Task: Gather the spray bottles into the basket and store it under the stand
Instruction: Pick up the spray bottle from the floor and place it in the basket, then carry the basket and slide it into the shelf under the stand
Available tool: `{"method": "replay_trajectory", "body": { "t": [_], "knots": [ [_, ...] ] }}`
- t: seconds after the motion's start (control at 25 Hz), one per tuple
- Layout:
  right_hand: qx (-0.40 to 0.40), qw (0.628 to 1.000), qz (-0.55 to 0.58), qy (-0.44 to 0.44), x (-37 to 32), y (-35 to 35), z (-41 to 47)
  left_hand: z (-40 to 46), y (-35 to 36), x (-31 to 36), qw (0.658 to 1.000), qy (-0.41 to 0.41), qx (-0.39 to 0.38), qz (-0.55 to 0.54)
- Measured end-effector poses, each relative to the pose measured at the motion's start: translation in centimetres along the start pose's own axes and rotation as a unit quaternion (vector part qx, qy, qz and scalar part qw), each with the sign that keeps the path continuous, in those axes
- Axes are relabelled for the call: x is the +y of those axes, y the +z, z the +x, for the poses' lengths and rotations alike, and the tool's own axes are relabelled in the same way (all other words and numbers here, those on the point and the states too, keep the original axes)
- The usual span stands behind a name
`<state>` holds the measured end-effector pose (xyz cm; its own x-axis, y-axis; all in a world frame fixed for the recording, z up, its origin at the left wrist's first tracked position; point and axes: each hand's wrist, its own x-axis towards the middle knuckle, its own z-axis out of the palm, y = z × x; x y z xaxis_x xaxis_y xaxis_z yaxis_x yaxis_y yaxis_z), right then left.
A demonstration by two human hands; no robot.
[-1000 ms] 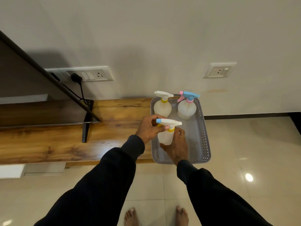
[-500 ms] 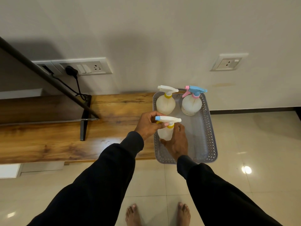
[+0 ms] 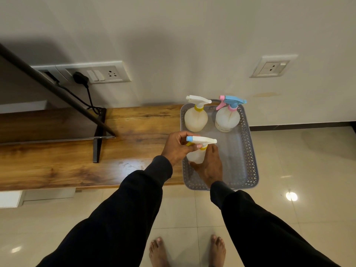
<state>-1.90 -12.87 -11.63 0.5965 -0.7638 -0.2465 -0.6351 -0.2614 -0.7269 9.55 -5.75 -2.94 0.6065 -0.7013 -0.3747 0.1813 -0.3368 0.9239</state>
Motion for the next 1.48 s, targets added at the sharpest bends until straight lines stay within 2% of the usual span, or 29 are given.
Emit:
{"method": "replay_trajectory", "body": {
  "t": [0.24,0.4,0.52,0.6,0.68,0.76,0.84,0.92,1.0,1.24,1.48],
  "knots": [
    [-0.004,0.999,-0.041,-0.001,-0.2,-1.4,-0.6,-1.1,-1.7,0.4,0.998,-0.044,-0.007,0.051],
    [0.013,0.999,-0.05,0.001,0.2,-4.1,-2.1,-3.3,-3.5,0.1,0.993,-0.097,0.064,0.039],
    [0.072,0.996,-0.06,-0.011,1.0,-7.1,-3.0,-5.0,-3.7,-1.5,0.985,-0.137,0.105,0.032],
    [0.129,0.988,-0.084,0.002,1.9,-9.4,-2.9,-5.5,-3.2,-2.7,0.979,-0.174,0.107,0.026],
    [0.154,0.982,-0.102,0.037,3.3,-11.1,-2.3,-5.5,-2.1,-3.9,0.975,-0.202,0.092,0.025],
    [0.13,0.982,-0.107,0.083,5.0,-12.3,-1.6,-5.1,-0.6,-4.6,0.975,-0.209,0.072,0.008],
    [0.073,0.985,-0.086,0.131,6.7,-13.2,-1.0,-4.5,0.9,-5.4,0.978,-0.202,0.053,-0.017],
    [0.014,0.985,-0.07,0.159,8.2,-13.6,-0.8,-4.1,2.0,-5.8,0.981,-0.189,0.042,0.004],
    [-0.011,0.986,-0.053,0.156,9.3,-13.6,-0.7,-3.7,2.6,-6.4,0.981,-0.18,0.051,0.054],
    [-0.008,0.99,-0.029,0.136,10.7,-12.6,-0.6,-3.2,2.5,-7.8,0.973,-0.175,0.06,0.141],
    [0.018,0.992,-0.011,0.128,10.8,-12.2,-0.8,-3.1,2.6,-8.1,0.973,-0.171,0.063,0.14]
  ]
}}
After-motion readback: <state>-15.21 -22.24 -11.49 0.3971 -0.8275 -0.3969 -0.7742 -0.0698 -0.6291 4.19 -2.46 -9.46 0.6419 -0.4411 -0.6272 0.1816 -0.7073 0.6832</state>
